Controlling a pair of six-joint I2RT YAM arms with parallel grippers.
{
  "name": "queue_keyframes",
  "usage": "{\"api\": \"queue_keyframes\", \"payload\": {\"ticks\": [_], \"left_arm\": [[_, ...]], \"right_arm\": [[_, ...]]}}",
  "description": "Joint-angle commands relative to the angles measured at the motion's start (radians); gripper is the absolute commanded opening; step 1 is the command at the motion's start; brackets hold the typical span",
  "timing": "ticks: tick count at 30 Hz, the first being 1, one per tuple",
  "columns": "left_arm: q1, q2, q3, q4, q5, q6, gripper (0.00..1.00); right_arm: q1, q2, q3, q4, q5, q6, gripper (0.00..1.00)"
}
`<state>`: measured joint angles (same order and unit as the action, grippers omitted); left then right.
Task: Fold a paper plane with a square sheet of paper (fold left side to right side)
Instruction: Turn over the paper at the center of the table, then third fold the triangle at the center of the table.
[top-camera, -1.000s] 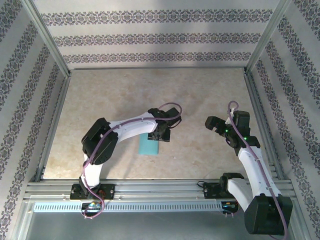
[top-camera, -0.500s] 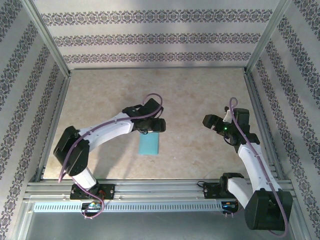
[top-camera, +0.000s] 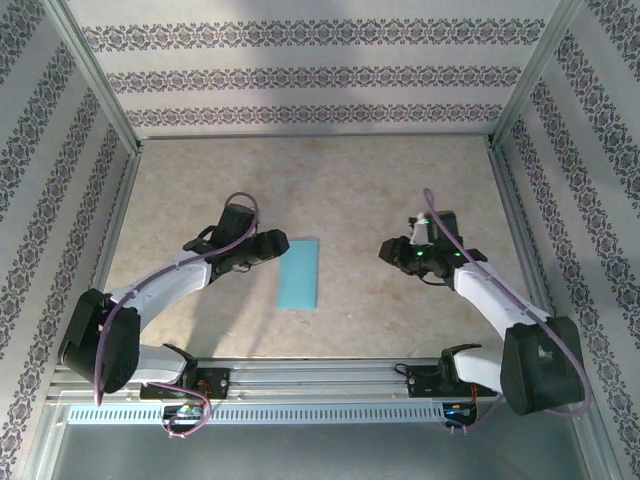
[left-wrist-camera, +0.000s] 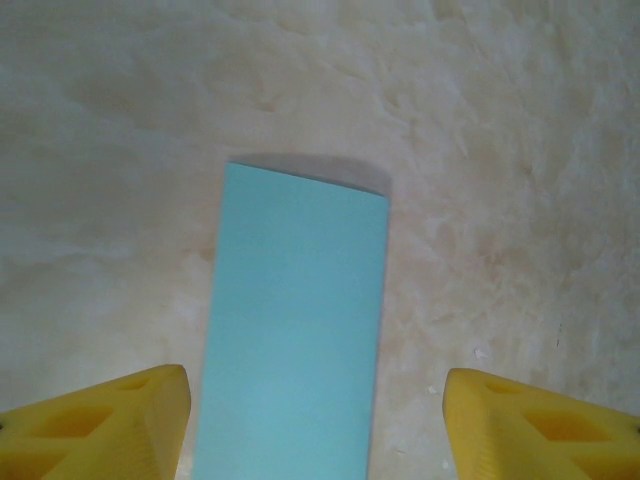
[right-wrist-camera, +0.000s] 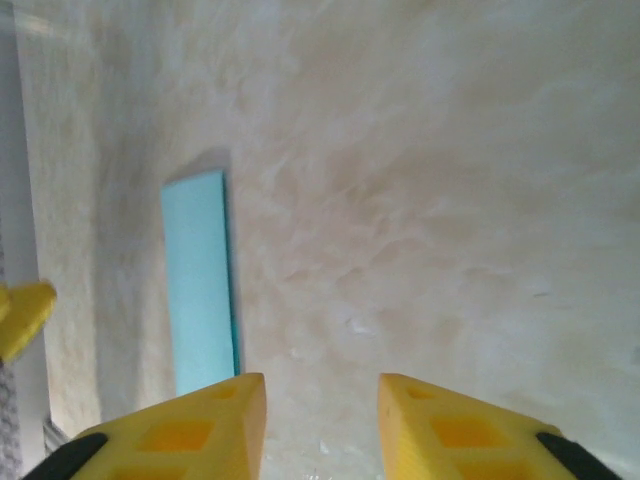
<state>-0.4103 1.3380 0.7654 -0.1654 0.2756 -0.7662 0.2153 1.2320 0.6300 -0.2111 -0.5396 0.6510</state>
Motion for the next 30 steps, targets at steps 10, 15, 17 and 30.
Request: {"api": "queue_keyframes", "payload": {"ticks": [10, 15, 17, 30], "left_arm": [[0.099, -0.069, -0.104, 0.149, 0.123, 0.011, 0.66], [0.100, -0.063, -0.106, 0.127, 0.118, 0.030, 0.63], [0.101, -0.059, -0.103, 0.116, 0.118, 0.037, 0.63], [0.101, -0.045, -0.090, 0.082, 0.120, 0.053, 0.62]], "right_arm": [[0.349, 0.339, 0.101, 0.331, 0.001, 0.207, 0.00], [0.397, 0.454, 0.133, 0.414, -0.021, 0.241, 0.00], [0.408, 0.493, 0.149, 0.433, -0.029, 0.247, 0.00], [0.413, 0.578, 0.201, 0.411, -0.024, 0.243, 0.00]]}}
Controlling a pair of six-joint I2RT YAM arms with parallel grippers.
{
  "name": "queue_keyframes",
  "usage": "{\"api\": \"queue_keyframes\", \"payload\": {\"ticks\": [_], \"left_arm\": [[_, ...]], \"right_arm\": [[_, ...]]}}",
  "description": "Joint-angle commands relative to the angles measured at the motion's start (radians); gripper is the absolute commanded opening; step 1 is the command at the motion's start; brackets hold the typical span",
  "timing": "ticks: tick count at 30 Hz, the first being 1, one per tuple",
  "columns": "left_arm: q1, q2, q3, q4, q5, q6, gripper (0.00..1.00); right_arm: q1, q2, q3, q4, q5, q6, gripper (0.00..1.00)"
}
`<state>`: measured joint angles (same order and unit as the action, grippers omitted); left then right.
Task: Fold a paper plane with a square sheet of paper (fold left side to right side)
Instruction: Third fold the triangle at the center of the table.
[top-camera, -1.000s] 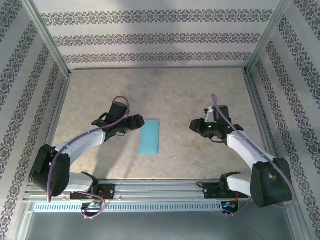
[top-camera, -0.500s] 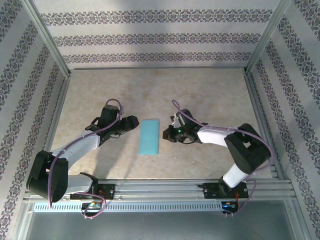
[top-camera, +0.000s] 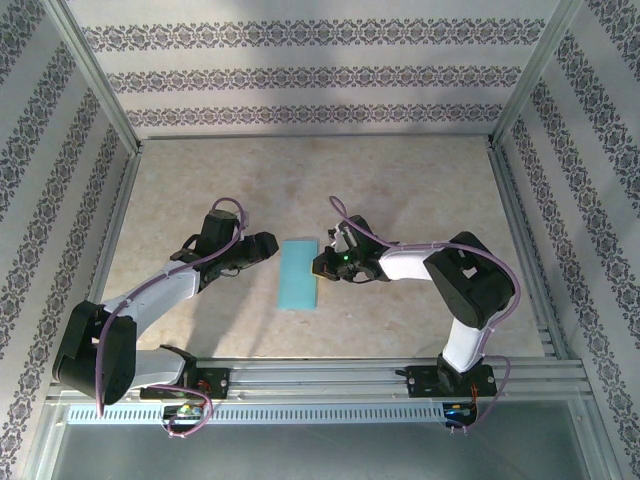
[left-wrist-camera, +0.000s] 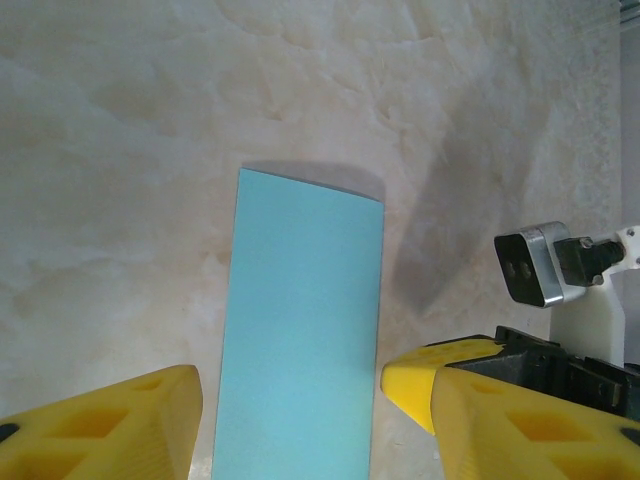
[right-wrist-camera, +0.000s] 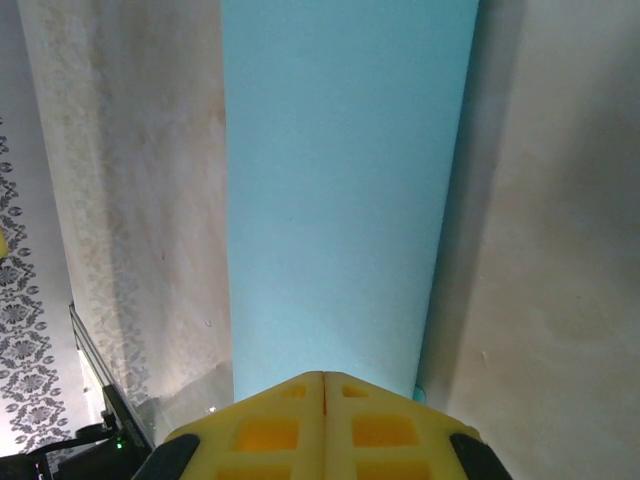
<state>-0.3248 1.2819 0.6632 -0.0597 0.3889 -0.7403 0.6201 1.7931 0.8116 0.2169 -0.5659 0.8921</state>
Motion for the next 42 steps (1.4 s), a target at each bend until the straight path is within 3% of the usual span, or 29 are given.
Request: {"api": "queue_keyframes", "payload": {"ticks": [1, 18, 27, 37, 42], "left_arm": [[0.016, 0.012, 0.014, -0.029, 0.006, 0.027, 0.62], [-0.014, 0.102, -0.016, -0.087, 0.109, 0.028, 0.59], [-0.043, 0.212, 0.011, -0.049, 0.168, 0.001, 0.45], [-0.077, 0.292, 0.036, -0.052, 0.173, 0.008, 0.40], [-0.088, 0.305, 0.039, -0.038, 0.179, 0.010, 0.33]], "right_arm": [[0.008, 0.019, 0.020, -0.027, 0.004, 0.002, 0.00], [0.006, 0.068, 0.104, -0.324, 0.108, -0.131, 0.00], [0.004, 0.067, 0.106, -0.324, 0.107, -0.137, 0.00], [0.003, 0.068, 0.101, -0.318, 0.103, -0.137, 0.00], [0.003, 0.067, 0.101, -0.317, 0.102, -0.136, 0.00]]}}
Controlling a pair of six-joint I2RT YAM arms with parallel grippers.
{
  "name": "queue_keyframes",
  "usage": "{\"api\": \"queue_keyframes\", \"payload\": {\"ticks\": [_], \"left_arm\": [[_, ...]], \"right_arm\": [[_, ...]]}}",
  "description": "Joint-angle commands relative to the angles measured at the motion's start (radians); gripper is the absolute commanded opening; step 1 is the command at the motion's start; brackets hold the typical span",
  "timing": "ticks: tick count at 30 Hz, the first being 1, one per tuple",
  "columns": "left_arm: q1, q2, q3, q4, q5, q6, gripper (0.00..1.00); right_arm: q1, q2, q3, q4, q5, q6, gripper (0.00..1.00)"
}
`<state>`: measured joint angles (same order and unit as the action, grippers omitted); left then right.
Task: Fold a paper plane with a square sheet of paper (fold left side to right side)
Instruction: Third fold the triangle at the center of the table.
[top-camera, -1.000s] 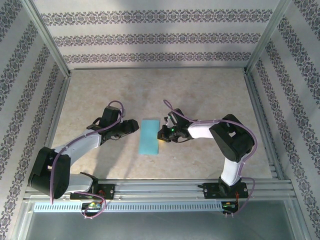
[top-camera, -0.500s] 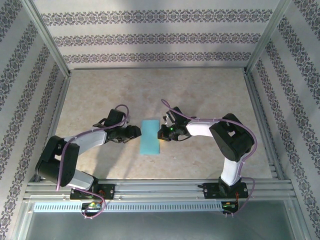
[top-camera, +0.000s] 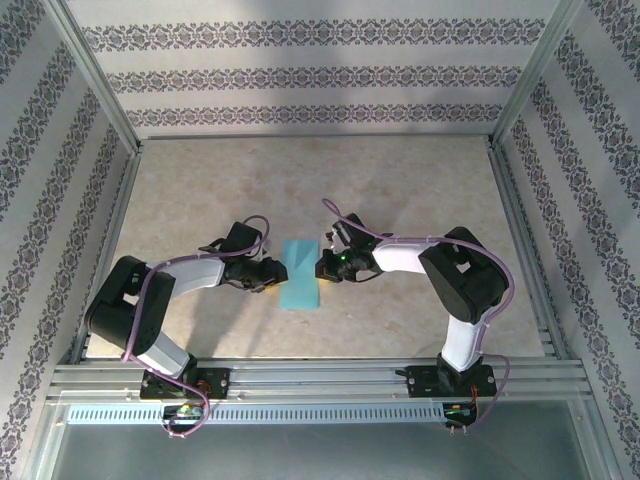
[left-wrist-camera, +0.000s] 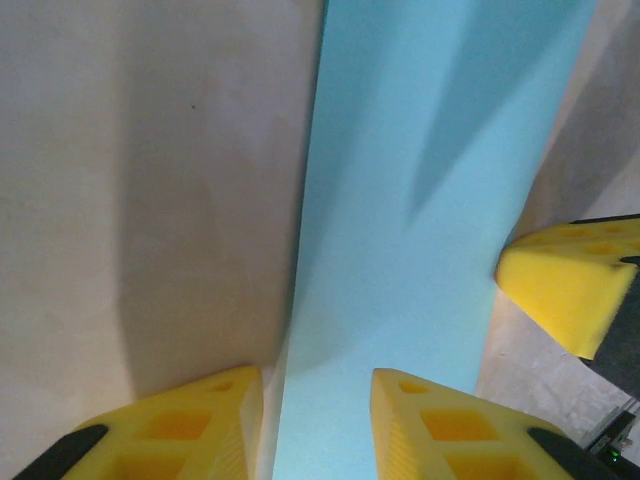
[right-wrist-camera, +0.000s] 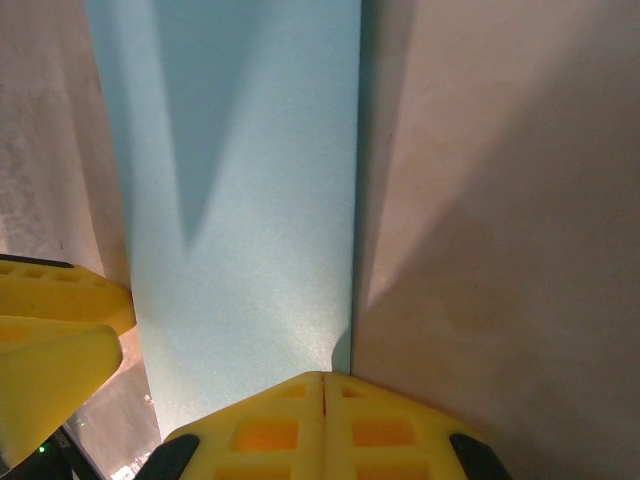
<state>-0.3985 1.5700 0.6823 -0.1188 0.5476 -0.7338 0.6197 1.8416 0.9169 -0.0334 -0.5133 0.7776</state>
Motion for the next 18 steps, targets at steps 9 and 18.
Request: {"api": "queue_keyframes", "payload": {"ticks": [9, 18], "left_arm": [[-0.022, 0.038, 0.013, 0.062, 0.039, -0.008, 0.31], [-0.022, 0.016, 0.000, 0.137, 0.062, -0.039, 0.32]], "right_arm": [[0.003, 0.018, -0.007, -0.066, 0.049, -0.020, 0.00], [0.003, 0.015, -0.011, -0.065, 0.049, -0.021, 0.00]]}}
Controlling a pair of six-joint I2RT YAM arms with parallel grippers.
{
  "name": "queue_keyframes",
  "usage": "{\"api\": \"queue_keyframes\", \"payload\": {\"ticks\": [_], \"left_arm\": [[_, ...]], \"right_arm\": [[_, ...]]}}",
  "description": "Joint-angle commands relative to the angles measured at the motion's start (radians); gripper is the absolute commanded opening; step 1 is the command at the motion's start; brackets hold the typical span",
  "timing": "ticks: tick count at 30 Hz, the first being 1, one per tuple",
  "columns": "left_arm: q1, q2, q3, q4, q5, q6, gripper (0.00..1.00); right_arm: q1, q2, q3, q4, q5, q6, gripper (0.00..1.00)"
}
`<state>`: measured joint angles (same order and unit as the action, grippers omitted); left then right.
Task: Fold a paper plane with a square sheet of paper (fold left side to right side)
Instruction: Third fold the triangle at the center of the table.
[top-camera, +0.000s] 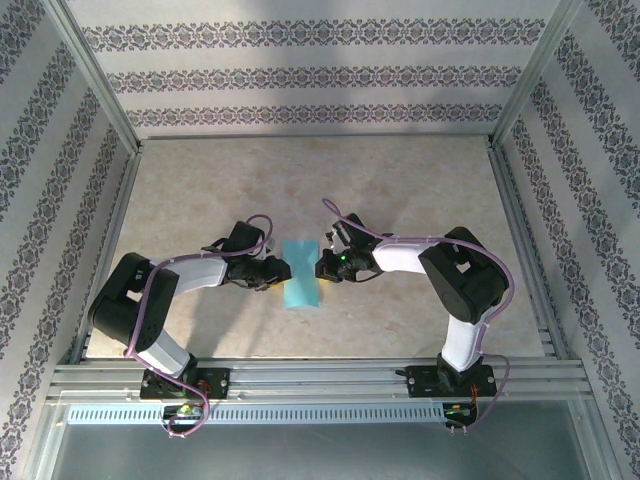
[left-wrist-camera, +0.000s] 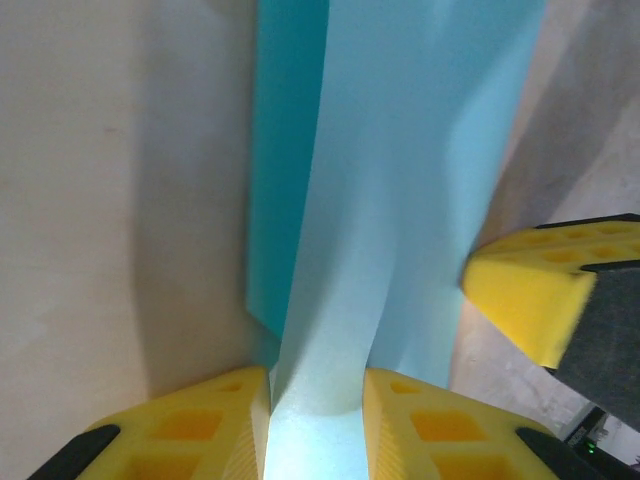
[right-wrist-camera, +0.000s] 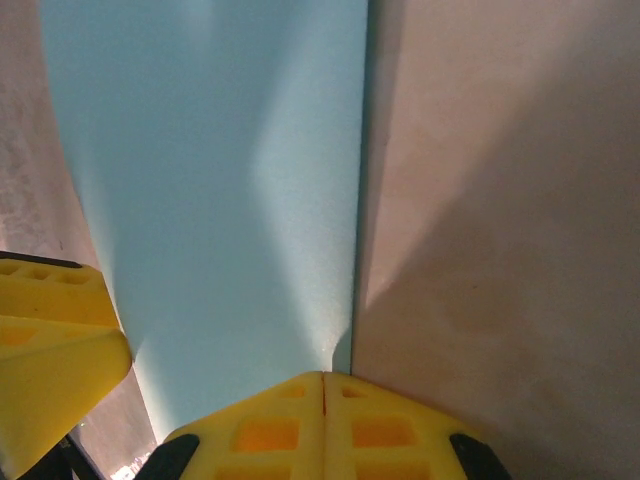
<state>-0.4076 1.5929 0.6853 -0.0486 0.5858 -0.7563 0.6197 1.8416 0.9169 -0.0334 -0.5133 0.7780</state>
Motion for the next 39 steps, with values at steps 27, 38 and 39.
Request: {"api": "queue_keyframes", "payload": {"ticks": [27, 38, 39], "left_arm": [[0.012, -0.031, 0.047, 0.050, -0.032, 0.055, 0.43], [0.044, 0.014, 0.070, 0.096, 0.051, 0.148, 0.44], [0.046, 0.018, 0.078, 0.082, 0.054, 0.160, 0.44]], "right_arm": [[0.003, 0.013, -0.021, -0.060, 0.048, -0.022, 0.00], [0.003, 0.011, -0.024, -0.057, 0.048, -0.022, 0.00], [0.003, 0.013, -0.023, -0.057, 0.047, -0.022, 0.00]]}}
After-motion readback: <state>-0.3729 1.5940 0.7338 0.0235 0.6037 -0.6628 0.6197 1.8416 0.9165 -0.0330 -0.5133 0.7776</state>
